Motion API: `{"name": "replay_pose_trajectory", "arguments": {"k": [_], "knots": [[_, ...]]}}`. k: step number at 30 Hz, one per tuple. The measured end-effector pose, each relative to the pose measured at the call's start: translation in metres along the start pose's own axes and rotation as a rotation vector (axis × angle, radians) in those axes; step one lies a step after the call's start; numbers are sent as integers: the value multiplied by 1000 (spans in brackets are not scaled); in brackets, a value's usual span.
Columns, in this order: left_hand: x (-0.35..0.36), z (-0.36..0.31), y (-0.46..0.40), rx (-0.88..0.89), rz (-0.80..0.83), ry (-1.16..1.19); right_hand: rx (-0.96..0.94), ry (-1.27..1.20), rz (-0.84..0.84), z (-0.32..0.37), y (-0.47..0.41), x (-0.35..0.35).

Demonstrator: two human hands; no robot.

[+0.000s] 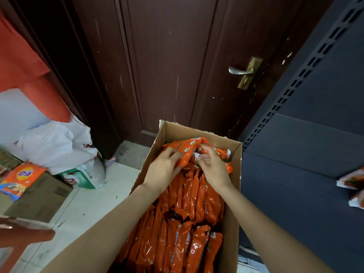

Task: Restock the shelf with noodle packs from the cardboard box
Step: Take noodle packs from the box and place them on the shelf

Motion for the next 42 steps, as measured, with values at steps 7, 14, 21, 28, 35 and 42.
{"name": "replay_pose_trajectory", "arguments": {"k": [7,14,21,28,35,42], "knots": [[-27,2,-18,-85,-128,91,-57,370,-81,4,-33,-11],[-29,5,-21,-97,-108,105,2,711,-90,3,-54,0],[-36,5,-18,-107,-135,169,0,846,-101,-1,-63,5],[-50,6,-19,-152,-224,233,-13,906,-165,10,-59,-9],[-82,-14,-20,-141,-414,279,-85,585,-370,37,-22,-52],[-118,-60,-20,-66,-567,272,-39,230,-629,62,16,-114]]}}
Point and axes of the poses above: each hand's wrist, its own y-axis away from the middle knuckle, its own x-axis out of the palm, z = x × y, the point moved 4 cm from there along -y, towards the middle knuckle, and after that the axes turned 4 degrees about x, right-handed, at the moved point
